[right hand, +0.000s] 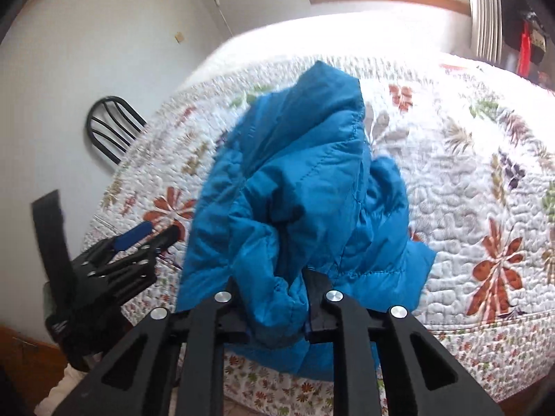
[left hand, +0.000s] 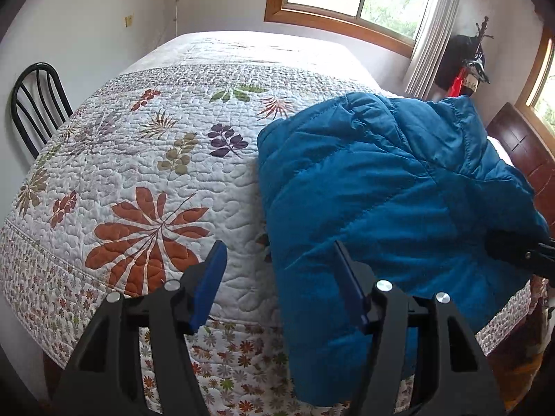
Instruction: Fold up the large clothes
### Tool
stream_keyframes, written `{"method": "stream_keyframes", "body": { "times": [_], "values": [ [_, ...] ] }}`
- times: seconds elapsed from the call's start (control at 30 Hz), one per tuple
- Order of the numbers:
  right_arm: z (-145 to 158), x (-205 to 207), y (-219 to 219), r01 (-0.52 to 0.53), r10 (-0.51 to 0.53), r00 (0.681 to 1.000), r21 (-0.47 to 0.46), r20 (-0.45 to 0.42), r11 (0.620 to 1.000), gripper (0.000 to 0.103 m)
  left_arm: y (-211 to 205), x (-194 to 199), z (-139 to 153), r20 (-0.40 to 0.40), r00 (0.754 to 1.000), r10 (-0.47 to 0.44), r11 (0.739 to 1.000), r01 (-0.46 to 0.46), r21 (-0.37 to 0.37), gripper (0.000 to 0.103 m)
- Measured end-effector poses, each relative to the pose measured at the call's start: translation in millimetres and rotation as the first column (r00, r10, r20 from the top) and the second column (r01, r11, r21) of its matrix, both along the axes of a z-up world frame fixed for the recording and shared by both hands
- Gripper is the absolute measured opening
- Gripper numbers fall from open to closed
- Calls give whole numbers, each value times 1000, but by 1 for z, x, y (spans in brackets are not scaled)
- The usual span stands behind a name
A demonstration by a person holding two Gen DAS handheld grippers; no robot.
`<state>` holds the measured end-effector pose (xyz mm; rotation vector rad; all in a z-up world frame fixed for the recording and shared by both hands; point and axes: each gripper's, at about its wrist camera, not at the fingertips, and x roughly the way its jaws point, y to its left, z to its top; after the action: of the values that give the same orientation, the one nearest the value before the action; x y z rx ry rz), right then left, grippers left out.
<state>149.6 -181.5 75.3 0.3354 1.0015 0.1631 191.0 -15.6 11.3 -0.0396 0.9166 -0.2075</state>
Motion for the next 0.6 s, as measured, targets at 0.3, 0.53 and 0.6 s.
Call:
{"method": "stream_keyframes", "body": {
  "times": [0.3, 0.53, 0.6],
  "values": [
    [-18, -47, -40, 126, -127, 991, -21, -36, 992, 20, -62, -9, -11, 10, 993, -116, 991, 115, 68, 60],
    [-94, -65, -63, 170, -162, 979, 55, -124, 984, 24, -84, -5, -47, -110, 972, -210, 973, 218, 69, 46],
    [-104, -65, -61, 170, -163, 979, 51, -124, 984, 25, -89, -7, -53, -105, 971, -214, 969, 224, 101, 45]
  ]
}}
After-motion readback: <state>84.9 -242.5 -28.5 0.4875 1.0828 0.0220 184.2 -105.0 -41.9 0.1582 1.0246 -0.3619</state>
